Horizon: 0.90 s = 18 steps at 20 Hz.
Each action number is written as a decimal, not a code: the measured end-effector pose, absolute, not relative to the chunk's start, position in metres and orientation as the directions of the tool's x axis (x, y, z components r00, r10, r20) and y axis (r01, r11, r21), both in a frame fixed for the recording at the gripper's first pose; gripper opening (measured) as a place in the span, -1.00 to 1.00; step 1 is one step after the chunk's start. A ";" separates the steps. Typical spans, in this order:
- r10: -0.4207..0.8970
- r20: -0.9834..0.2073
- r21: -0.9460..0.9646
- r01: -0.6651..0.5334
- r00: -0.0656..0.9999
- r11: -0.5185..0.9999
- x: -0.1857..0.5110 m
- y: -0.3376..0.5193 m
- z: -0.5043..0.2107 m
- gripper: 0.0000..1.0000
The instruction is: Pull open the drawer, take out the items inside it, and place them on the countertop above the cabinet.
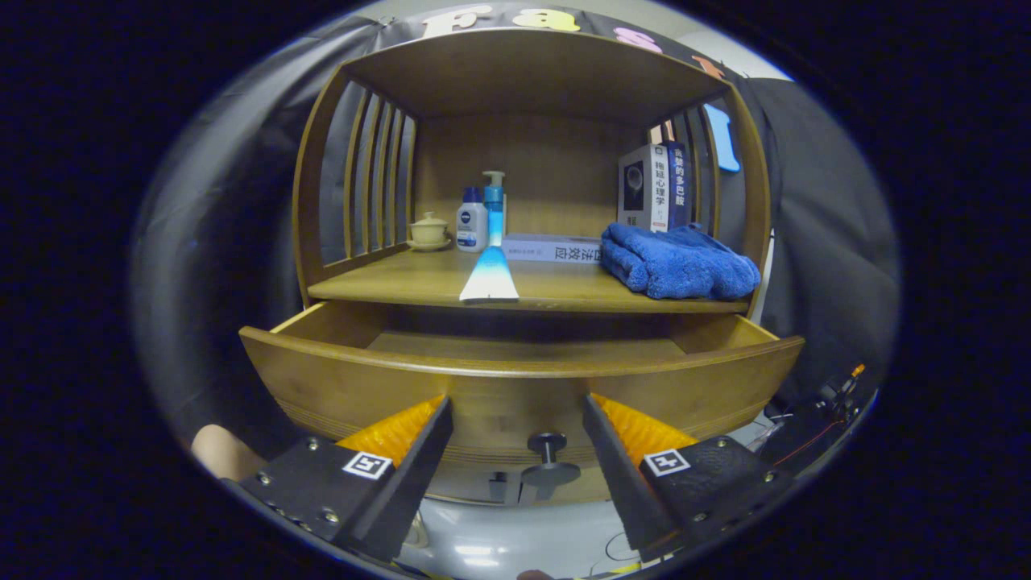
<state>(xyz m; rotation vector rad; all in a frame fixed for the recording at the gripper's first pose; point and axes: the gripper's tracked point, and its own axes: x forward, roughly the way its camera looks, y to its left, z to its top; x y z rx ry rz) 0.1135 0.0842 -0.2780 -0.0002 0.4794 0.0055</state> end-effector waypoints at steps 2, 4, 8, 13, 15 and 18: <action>0.002 -0.463 -0.009 -0.007 0.886 1.000 0.114 0.082 -0.279 0.96; -0.001 -0.464 -0.015 -0.007 0.886 1.000 0.117 0.080 -0.281 0.96; -0.003 -0.472 0.007 0.008 0.882 1.000 0.137 0.080 -0.288 0.96; -0.012 -0.472 0.008 0.018 0.881 1.000 0.173 0.082 -0.295 0.96; -0.012 -0.475 0.009 0.019 0.880 1.000 0.182 0.082 -0.297 0.96; -0.013 -0.474 0.012 0.021 0.880 1.000 0.193 0.082 -0.297 0.96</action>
